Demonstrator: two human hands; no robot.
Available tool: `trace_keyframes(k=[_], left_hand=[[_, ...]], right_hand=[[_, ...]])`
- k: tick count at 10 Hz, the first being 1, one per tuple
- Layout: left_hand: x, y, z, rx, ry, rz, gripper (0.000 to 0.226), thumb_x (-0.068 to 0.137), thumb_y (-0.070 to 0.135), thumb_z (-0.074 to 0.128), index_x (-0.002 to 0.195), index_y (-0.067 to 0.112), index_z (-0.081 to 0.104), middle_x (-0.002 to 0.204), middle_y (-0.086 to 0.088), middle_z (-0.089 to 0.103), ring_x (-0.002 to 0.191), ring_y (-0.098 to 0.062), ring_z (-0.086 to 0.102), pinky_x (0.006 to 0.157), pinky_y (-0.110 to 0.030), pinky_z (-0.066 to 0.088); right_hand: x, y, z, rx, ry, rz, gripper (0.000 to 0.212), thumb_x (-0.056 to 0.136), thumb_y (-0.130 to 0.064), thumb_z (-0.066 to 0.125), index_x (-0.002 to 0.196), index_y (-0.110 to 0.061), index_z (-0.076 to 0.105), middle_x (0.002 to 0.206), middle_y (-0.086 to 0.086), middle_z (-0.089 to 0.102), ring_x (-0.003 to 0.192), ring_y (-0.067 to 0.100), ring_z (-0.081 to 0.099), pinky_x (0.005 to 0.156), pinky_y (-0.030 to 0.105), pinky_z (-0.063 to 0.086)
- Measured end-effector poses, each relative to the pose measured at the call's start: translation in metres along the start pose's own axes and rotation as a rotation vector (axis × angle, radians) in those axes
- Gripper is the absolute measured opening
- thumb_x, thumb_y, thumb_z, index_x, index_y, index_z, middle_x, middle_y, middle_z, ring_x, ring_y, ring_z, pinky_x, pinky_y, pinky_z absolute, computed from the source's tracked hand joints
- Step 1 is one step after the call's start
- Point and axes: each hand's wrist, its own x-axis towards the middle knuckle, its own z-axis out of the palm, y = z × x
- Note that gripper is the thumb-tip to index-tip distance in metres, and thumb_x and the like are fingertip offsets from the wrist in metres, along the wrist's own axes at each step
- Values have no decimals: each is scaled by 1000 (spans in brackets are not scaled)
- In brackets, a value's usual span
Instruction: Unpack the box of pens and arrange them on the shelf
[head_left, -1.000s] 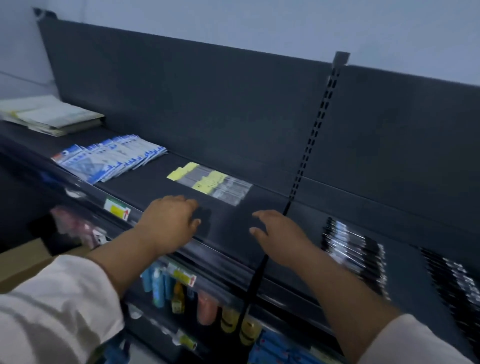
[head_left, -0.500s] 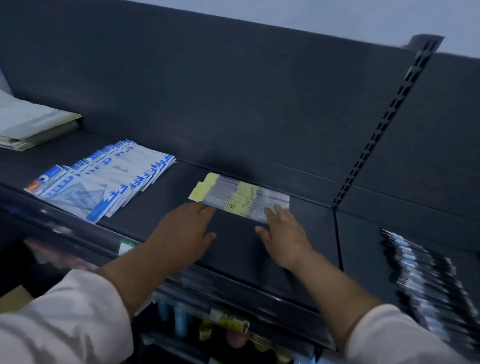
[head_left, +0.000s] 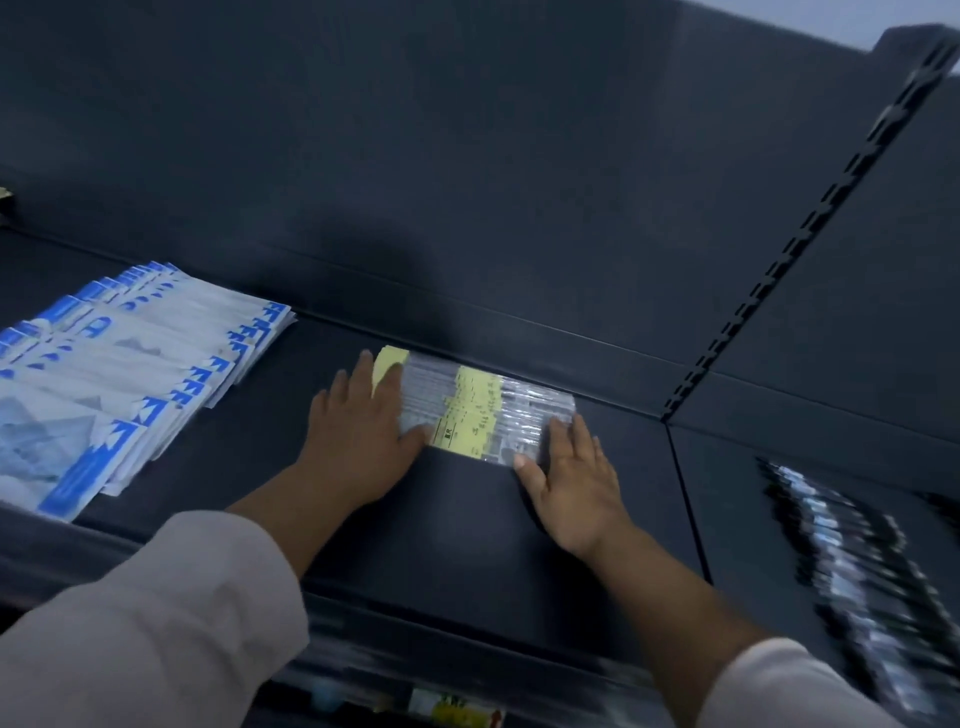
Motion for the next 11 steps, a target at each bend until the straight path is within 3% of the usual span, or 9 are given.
trace_keyframes(k=[1, 3, 5, 8, 9, 10, 11], left_hand=[[14, -1, 17, -68, -80, -40, 89, 89, 62, 42, 152, 16, -1, 160, -12, -7, 147, -29, 1, 117, -43, 8], [10, 4, 19, -69, -57, -40, 89, 89, 62, 43, 152, 15, 2, 160, -12, -3, 147, -27, 1, 118, -42, 9], [31, 19, 15, 104, -84, 19, 77, 93, 63, 26, 152, 25, -4, 159, -5, -16, 146, -24, -15, 117, -45, -2], [30, 20, 31, 159, -173, 50, 75, 93, 65, 13, 152, 25, -8, 159, -3, -18, 145, -22, -21, 117, -45, -10], [24, 13, 16, 170, -103, 53, 79, 90, 68, 12, 152, 23, -6, 159, -3, -17, 145, -21, -19, 117, -47, -9], [7, -6, -3, 165, -40, 57, 73, 95, 60, 22, 153, 21, 3, 161, -4, -5, 147, -22, -5, 118, -45, 0], [-16, -34, -27, 195, 59, 106, 70, 90, 61, 25, 146, 19, 33, 152, -8, 33, 140, -25, 28, 113, -41, 18]], right_hand=[[6, 0, 8, -39, 9, -19, 80, 94, -65, 21, 153, -17, -5, 160, 5, -16, 147, 20, -13, 120, 36, -4], [6, 6, -7, 79, 29, -59, 78, 95, -61, 26, 153, -19, -4, 160, 1, -15, 148, 17, -7, 119, 33, -2], [52, 7, -22, 104, 15, -74, 78, 95, -62, 23, 154, -18, -2, 160, 1, -15, 148, 18, -3, 120, 35, 3], [58, 4, -10, -11, -8, -63, 77, 93, -65, 16, 154, -20, 0, 161, 1, -11, 147, 21, -15, 120, 38, -4], [51, -12, -18, -56, 31, -61, 76, 93, -65, 17, 154, -22, -2, 161, 1, -12, 147, 22, -16, 119, 42, -6], [38, -42, -18, -50, 37, -149, 72, 96, -60, 22, 154, -20, 3, 161, 2, -8, 148, 21, -10, 119, 42, -4], [24, -73, -13, -65, 57, -278, 66, 98, -54, 29, 153, -19, 15, 161, 4, 6, 148, 21, 2, 120, 41, 2]])
